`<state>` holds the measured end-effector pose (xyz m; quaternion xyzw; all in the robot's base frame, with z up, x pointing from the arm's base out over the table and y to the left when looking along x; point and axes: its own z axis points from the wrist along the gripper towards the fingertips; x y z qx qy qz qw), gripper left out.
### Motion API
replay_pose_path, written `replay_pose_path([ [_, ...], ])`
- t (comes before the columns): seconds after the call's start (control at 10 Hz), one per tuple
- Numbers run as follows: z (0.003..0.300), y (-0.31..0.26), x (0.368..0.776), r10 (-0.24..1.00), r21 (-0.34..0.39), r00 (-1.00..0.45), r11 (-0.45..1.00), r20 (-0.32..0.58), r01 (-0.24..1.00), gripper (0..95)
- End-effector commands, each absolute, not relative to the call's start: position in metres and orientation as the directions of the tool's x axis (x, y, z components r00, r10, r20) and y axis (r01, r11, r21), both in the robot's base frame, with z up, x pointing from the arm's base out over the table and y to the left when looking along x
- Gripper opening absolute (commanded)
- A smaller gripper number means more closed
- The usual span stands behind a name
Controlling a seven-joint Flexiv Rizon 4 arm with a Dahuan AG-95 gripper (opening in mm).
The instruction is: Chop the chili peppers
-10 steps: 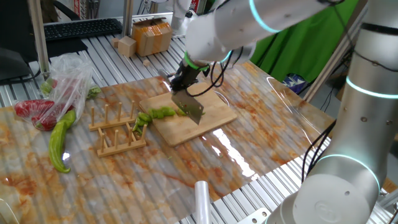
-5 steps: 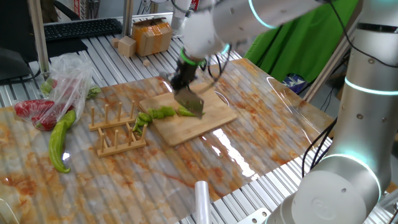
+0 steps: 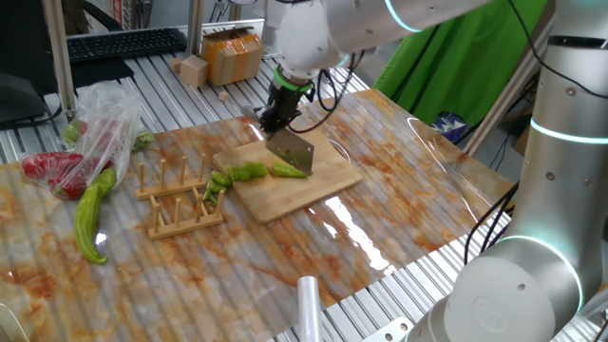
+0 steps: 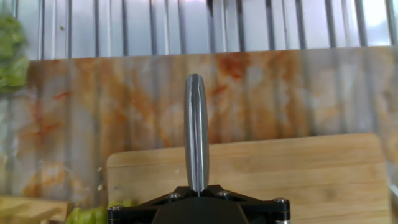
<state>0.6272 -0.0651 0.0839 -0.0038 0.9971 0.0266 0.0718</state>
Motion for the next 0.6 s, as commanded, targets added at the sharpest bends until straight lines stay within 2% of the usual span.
replay_pose_path([
  [0.1,0.0988,-0.0642,0.6288,-0.007,0.065,-0.990,0.998,-0.143,-0.017,0.0],
  [0.6,0.0991,-0.0636,0.6290,-0.003,0.064,-0.988,0.998,-0.151,-0.012,0.0],
])
